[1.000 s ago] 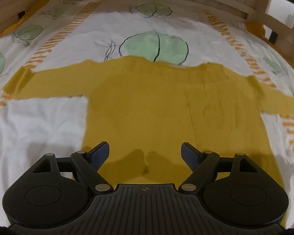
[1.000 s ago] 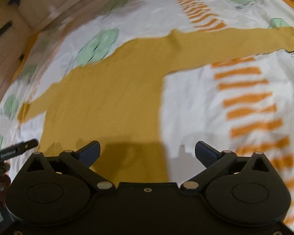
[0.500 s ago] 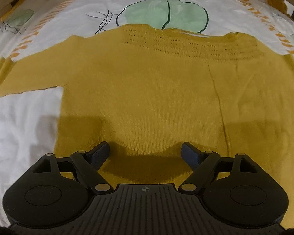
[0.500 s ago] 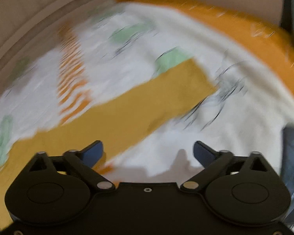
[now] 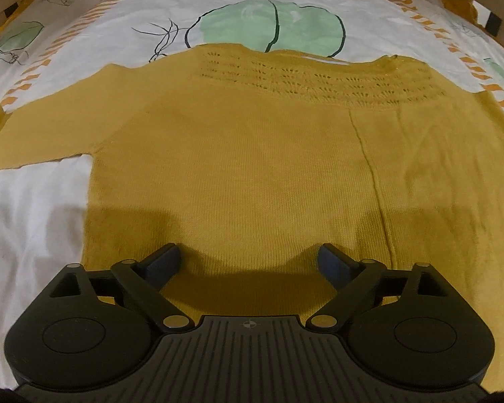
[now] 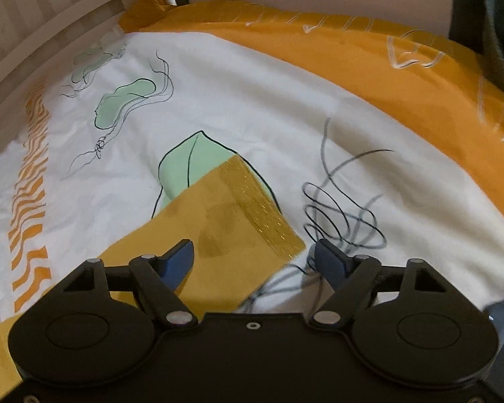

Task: Fold small clothes
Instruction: 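Grasp the ribbed cuff of a yellow sweater sleeve with the right gripper, then fold the held sleeve across the sweater body and open the right gripper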

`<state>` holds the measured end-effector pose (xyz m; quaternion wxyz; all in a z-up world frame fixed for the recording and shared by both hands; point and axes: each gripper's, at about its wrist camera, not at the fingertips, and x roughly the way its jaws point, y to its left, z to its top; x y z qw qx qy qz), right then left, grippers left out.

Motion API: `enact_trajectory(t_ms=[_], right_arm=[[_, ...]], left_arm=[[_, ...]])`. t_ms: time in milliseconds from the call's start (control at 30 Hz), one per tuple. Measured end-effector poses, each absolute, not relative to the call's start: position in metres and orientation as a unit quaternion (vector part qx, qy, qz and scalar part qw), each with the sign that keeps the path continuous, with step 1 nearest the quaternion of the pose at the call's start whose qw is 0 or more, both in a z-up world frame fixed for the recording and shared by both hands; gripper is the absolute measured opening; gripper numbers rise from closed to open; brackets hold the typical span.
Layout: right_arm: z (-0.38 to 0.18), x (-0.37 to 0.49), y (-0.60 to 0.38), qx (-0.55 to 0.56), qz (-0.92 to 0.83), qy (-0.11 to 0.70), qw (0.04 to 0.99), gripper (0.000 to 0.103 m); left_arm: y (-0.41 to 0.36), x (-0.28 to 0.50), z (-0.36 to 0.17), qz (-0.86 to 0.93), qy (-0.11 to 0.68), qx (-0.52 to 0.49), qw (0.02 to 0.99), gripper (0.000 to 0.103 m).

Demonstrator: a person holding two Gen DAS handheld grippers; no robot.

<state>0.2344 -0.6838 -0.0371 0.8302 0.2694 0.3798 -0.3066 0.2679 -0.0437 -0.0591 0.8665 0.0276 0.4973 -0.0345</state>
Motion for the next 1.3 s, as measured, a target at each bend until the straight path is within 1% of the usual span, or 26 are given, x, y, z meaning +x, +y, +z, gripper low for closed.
enact_trajectory(t_ms=[33, 67, 133, 167, 233, 300, 333, 533, 733, 833, 933, 1033, 1167, 1300], right_arm=[[-0.038, 0.237, -0.683, 0.267, -0.305, 0.378, 0.832, 0.075], [-0.038, 0.239, -0.682, 0.266, -0.302, 0.377, 0.834, 0.066], [-0.037, 0.243, -0.68, 0.259, -0.3, 0.377, 0.837, 0.037], [-0.037, 0.244, -0.68, 0.26, -0.292, 0.376, 0.84, 0.017], [-0.032, 0.244, -0.678, 0.275, -0.276, 0.37, 0.844, 0.017], [-0.021, 0.245, -0.672, 0.269, -0.268, 0.365, 0.85, 0.017], [-0.012, 0.246, -0.666, 0.265, -0.262, 0.362, 0.855, 0.017], [0.054, 0.251, -0.614, 0.253, -0.194, 0.338, 0.886, 0.017], [0.119, 0.27, -0.517, 0.248, -0.092, 0.317, 0.911, 0.017], [0.137, 0.284, -0.462, 0.256, -0.036, 0.314, 0.914, 0.017], [0.146, 0.302, -0.406, 0.263, 0.015, 0.314, 0.912, 0.017], [0.145, 0.321, -0.35, 0.268, 0.059, 0.322, 0.906, 0.017], [0.128, 0.339, -0.281, 0.264, 0.102, 0.337, 0.898, 0.017], [0.099, 0.356, -0.22, 0.255, 0.13, 0.357, 0.889, 0.017]], left_arm=[[-0.043, 0.268, -0.059, -0.035, 0.497, 0.027, 0.866, 0.091], [-0.043, 0.268, -0.059, -0.035, 0.497, 0.027, 0.866, 0.091], [-0.043, 0.269, -0.058, -0.035, 0.499, 0.027, 0.866, 0.091], [-0.043, 0.269, -0.057, -0.035, 0.499, 0.025, 0.865, 0.09], [-0.043, 0.27, -0.054, -0.036, 0.501, 0.022, 0.864, 0.085], [-0.044, 0.273, -0.047, -0.042, 0.499, 0.025, 0.865, 0.072], [-0.044, 0.274, -0.042, -0.046, 0.495, 0.028, 0.867, 0.07], [-0.032, 0.281, -0.008, -0.047, 0.46, 0.011, 0.887, 0.07], [-0.01, 0.279, 0.014, -0.043, 0.436, -0.003, 0.899, 0.07], [0.004, 0.279, 0.021, -0.034, 0.43, -0.007, 0.902, 0.07], [0.023, 0.279, 0.026, -0.023, 0.429, -0.019, 0.903, 0.07], [0.04, 0.277, 0.028, -0.014, 0.432, -0.035, 0.901, 0.07], [0.064, 0.276, 0.03, 0.001, 0.433, -0.054, 0.9, 0.07], [0.083, 0.277, 0.031, 0.017, 0.432, -0.071, 0.899, 0.07]])
